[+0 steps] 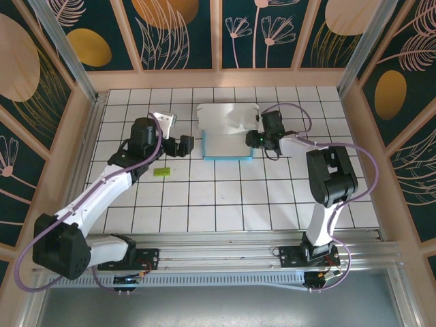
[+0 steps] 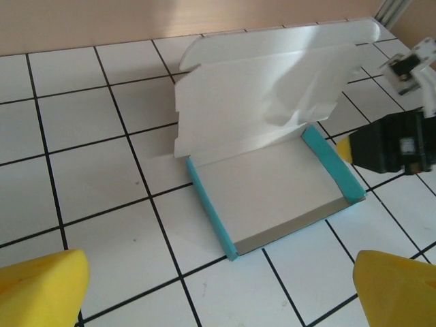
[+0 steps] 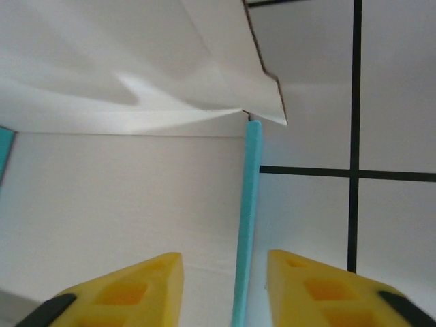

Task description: Fold the paper box

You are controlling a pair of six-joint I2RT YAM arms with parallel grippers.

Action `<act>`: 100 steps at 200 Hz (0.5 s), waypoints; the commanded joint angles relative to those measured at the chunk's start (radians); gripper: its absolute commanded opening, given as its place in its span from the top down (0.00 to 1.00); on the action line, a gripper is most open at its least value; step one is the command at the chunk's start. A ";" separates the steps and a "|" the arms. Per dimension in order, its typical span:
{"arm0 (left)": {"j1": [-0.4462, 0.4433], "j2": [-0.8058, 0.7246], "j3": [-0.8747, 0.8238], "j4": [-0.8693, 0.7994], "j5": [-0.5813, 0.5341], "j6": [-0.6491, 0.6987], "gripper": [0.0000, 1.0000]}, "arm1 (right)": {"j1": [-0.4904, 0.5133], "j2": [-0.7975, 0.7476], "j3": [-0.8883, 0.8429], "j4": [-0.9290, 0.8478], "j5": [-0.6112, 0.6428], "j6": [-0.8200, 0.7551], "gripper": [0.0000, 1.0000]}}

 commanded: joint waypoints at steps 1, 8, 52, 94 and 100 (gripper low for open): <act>0.019 0.050 0.092 0.002 0.082 0.048 0.01 | -0.056 -0.149 0.051 -0.041 -0.063 -0.039 0.57; 0.027 0.077 0.116 -0.003 0.090 0.063 0.01 | -0.084 -0.178 0.054 -0.035 -0.096 -0.053 0.55; 0.132 0.268 0.283 -0.007 0.276 0.126 0.06 | -0.264 -0.150 0.176 -0.068 -0.471 -0.196 0.43; 0.183 0.456 0.539 -0.085 0.501 0.170 0.07 | -0.297 0.002 0.403 -0.261 -0.692 -0.361 0.40; 0.183 0.492 0.586 -0.116 0.508 0.179 0.06 | -0.297 0.011 0.414 -0.276 -0.699 -0.389 0.39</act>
